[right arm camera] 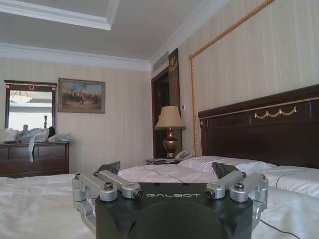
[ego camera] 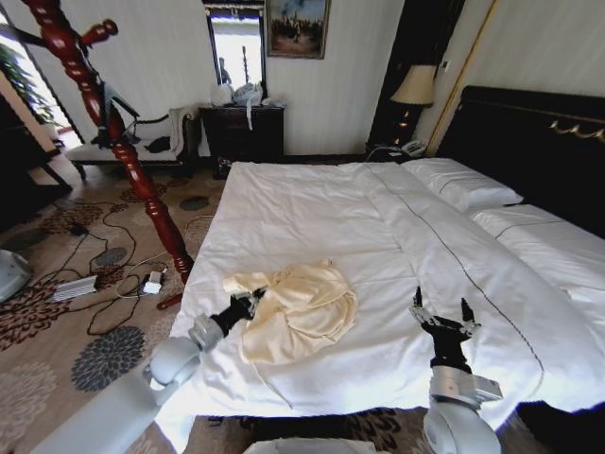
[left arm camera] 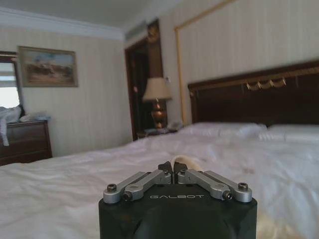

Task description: Pick up the clothes from the bed and hang them on the clothes hanger.

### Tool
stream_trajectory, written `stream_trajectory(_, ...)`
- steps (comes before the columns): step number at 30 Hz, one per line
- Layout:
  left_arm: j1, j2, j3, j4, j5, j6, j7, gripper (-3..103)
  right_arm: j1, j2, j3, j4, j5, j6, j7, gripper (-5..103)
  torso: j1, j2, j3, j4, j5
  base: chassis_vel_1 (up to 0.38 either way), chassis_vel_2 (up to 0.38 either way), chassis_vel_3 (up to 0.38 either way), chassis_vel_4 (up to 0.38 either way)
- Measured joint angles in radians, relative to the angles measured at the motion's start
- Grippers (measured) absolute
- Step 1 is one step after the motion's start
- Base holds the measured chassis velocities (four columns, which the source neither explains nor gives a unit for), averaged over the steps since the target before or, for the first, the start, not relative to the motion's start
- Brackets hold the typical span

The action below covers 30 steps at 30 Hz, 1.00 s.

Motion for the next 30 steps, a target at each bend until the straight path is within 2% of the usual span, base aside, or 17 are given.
stream_trajectory(1, -0.018, 0.000, -0.056, -0.039, -0.093, 0.024, -0.028, 0, -0.002, -0.002, -0.002, 0.000, -0.001, 0.000, 0.001, 100, 0.000, 0.000, 0.000, -0.0001, -0.0002, 0.000, 0.000, 0.000, 0.000)
stream_trajectory(2, -0.024, 0.004, -0.091, -0.058, -0.144, 0.035, -0.043, 0, -0.003, -0.004, -0.003, 0.000, -0.001, 0.000, 0.001, 100, 0.000, 0.000, 0.000, -0.0001, -0.0002, 0.000, 0.000, 0.000, 0.000)
stream_trajectory(3, -0.024, 0.004, -0.091, -0.058, -0.144, 0.035, -0.043, 0, -0.003, -0.004, -0.003, 0.000, -0.001, 0.000, 0.001, 100, 0.000, 0.000, 0.000, -0.0001, -0.0002, 0.000, 0.000, 0.000, 0.000)
stream_trajectory(6, -0.010, 0.033, -0.201, -0.088, -0.243, 0.045, -0.067, 0, -0.005, -0.008, -0.004, 0.000, -0.002, 0.000, 0.003, 100, 0.000, 0.000, 0.000, -0.0001, -0.0001, 0.000, 0.000, 0.000, 0.000)
stream_trajectory(8, 0.028, 0.044, -0.284, -0.094, -0.284, 0.045, -0.078, 0, -0.006, -0.010, -0.005, 0.001, -0.002, 0.000, 0.004, 100, 0.000, 0.000, 0.000, 0.0002, -0.0002, 0.000, 0.000, 0.000, 0.000)
stream_trajectory(10, 0.047, 0.041, -0.319, -0.094, -0.299, 0.046, -0.083, 0, -0.006, -0.011, -0.006, 0.001, -0.002, 0.000, 0.004, 100, 0.000, 0.000, 0.000, 0.0002, -0.0002, 0.000, 0.000, 0.000, 0.000)
stream_trajectory(11, 0.084, 0.016, -0.404, -0.074, -0.330, 0.046, -0.098, 0, -0.006, -0.012, -0.010, 0.002, -0.002, 0.000, 0.005, 100, 0.000, 0.000, 0.000, 0.0003, -0.0001, 0.000, 0.000, 0.000, 0.000)
stream_trajectory(13, 0.097, -0.012, -0.467, -0.035, -0.360, 0.046, -0.115, 0, -0.006, -0.012, -0.012, 0.004, -0.002, 0.000, 0.006, 100, 0.000, 0.000, 0.000, 0.0004, -0.0004, 0.000, 0.000, 0.000, 0.000)
stream_trajectory(15, 0.096, -0.024, -0.491, -0.010, -0.371, 0.046, -0.119, 0, -0.006, -0.013, -0.014, 0.004, -0.002, 0.000, 0.006, 100, 0.000, 0.000, 0.000, 0.0006, -0.0004, 0.000, 0.000, 0.000, 0.000)
stream_trajectory(17, 0.065, -0.044, -0.529, 0.062, -0.389, 0.043, -0.133, 0, -0.006, -0.018, -0.017, 0.004, -0.002, 0.001, 0.006, 100, 0.000, 0.000, 0.000, 0.0004, -0.0007, 0.000, 0.000, 0.000, 0.000)
stream_trajectory(19, 0.022, -0.047, -0.532, 0.122, -0.392, 0.040, -0.141, 0, -0.006, -0.021, -0.019, 0.002, -0.002, 0.001, 0.007, 100, 0.000, 0.000, 0.000, -0.0001, -0.0004, 0.000, 0.000, 0.000, 0.000)
stream_trajectory(21, 0.011, -0.046, -0.528, 0.134, -0.392, 0.039, -0.142, 0, -0.005, -0.022, -0.019, 0.001, -0.002, 0.002, 0.007, 100, 0.000, 0.000, 0.000, -0.0001, -0.0004, 0.000, 0.000, 0.000, 0.000)
stream_trajectory(27, -0.056, -0.011, -0.449, 0.184, -0.377, 0.038, -0.146, 0, -0.009, -0.022, -0.022, 0.000, -0.002, 0.010, 0.008, 100, 0.000, 0.000, 0.000, 0.0003, -0.0001, 0.000, 0.000, 0.000, 0.000)
stream_trajectory(29, -0.131, 0.006, -0.359, 0.237, -0.366, 0.042, -0.146, 0, -0.011, -0.023, -0.020, -0.007, -0.002, 0.014, 0.009, 100, 0.000, 0.000, 0.000, 0.0000, 0.0000, 0.000, 0.000, 0.000, 0.000)
stream_trajectory(30, -0.131, 0.006, -0.359, 0.237, -0.366, 0.042, -0.146, 0, -0.011, -0.023, -0.020, -0.007, -0.002, 0.014, 0.009, 100, 0.000, 0.000, 0.000, 0.0000, 0.0000, 0.000, 0.000, 0.000, 0.000)
